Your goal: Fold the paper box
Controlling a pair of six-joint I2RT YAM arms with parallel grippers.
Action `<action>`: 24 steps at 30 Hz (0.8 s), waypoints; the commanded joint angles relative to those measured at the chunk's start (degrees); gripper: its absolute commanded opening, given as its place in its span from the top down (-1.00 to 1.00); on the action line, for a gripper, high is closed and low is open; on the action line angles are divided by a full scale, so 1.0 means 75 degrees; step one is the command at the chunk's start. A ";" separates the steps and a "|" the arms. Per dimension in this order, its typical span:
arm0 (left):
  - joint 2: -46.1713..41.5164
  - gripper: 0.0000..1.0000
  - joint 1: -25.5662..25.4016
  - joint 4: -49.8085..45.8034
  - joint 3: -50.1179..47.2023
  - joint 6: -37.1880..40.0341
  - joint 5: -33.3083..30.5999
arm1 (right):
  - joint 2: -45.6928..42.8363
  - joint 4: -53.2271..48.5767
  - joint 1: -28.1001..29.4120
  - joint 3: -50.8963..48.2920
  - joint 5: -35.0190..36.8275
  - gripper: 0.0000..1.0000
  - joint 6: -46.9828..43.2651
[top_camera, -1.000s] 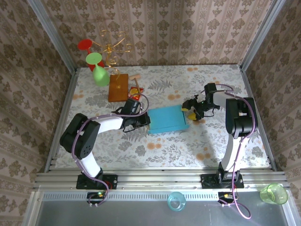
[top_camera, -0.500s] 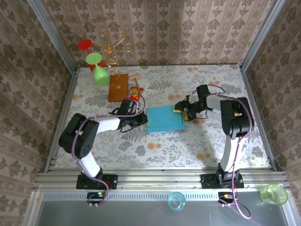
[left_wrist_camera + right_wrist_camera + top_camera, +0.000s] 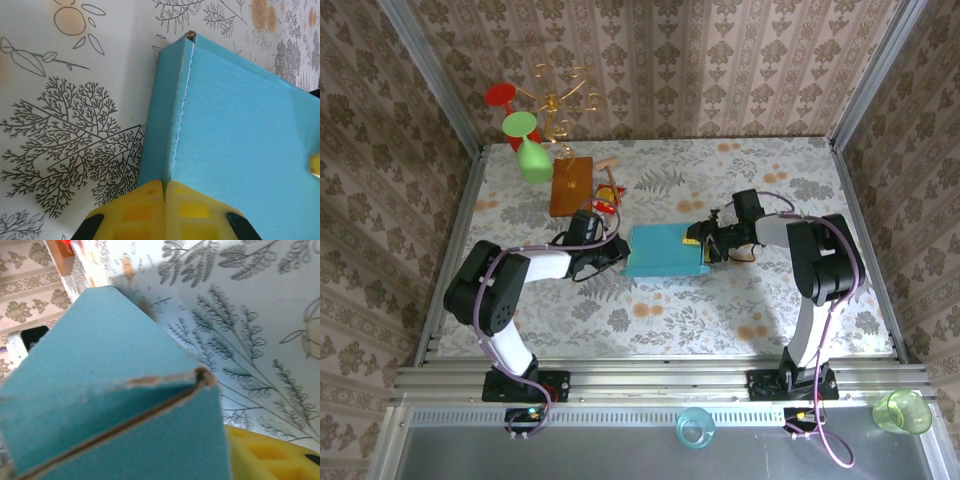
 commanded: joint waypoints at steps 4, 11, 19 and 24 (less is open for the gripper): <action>0.0174 0.91 0.0037 -0.0108 -0.0129 -0.0498 0.0262 | -0.0469 0.1147 0.0093 -0.0053 -0.0411 0.04 0.1286; -0.0537 0.53 0.0116 -0.0286 0.0061 -0.0628 0.0032 | -0.0522 0.0959 0.0099 -0.0051 -0.0108 0.25 0.1647; -0.1849 0.21 0.0245 -0.1176 0.0074 -0.1290 -0.1325 | -0.0627 0.1400 -0.0134 -0.0239 -0.0191 0.32 0.3162; -0.2038 0.21 0.0616 -0.2242 0.0199 -0.3001 -0.1446 | -0.0577 0.0963 -0.0244 0.0009 -0.0747 0.32 0.4288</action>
